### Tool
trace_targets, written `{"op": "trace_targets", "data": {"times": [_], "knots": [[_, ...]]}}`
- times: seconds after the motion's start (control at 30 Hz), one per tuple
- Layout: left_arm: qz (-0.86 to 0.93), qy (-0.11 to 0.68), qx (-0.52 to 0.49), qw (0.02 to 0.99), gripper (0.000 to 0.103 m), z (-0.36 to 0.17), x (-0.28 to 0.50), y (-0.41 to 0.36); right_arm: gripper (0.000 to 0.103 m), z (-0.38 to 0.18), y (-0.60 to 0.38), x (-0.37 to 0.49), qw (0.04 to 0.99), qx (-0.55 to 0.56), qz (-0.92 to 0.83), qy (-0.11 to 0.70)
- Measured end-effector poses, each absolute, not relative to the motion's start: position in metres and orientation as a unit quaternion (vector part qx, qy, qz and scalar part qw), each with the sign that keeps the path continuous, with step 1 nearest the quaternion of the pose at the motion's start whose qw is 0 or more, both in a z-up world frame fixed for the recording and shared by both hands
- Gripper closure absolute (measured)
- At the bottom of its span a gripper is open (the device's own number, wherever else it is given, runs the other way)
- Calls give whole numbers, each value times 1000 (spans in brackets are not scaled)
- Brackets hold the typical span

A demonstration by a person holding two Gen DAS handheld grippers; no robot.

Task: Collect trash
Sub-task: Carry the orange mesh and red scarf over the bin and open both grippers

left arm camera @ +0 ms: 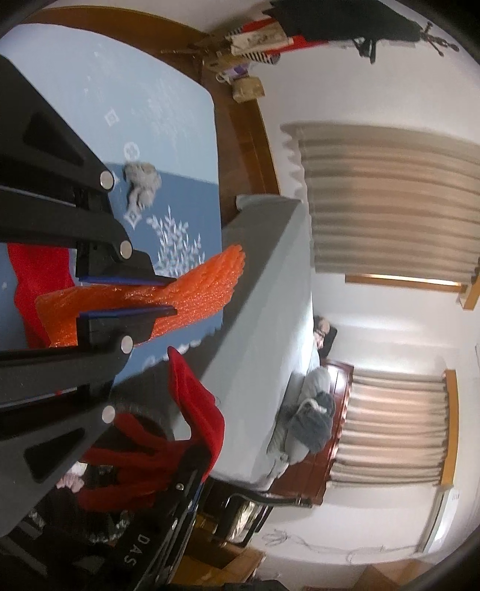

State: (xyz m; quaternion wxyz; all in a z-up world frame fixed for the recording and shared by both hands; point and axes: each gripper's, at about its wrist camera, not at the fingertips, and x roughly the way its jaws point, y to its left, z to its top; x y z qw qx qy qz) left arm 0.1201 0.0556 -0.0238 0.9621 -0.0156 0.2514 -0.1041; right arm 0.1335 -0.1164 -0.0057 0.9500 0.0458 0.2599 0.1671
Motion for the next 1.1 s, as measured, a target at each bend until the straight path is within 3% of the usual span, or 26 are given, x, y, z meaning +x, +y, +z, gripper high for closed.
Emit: {"op": "trace_targets", "data": {"times": [1.1], "knots": [[-281, 240, 27, 929, 93, -24, 108, -123, 92, -23, -281, 59, 964, 68, -11, 256]]}}
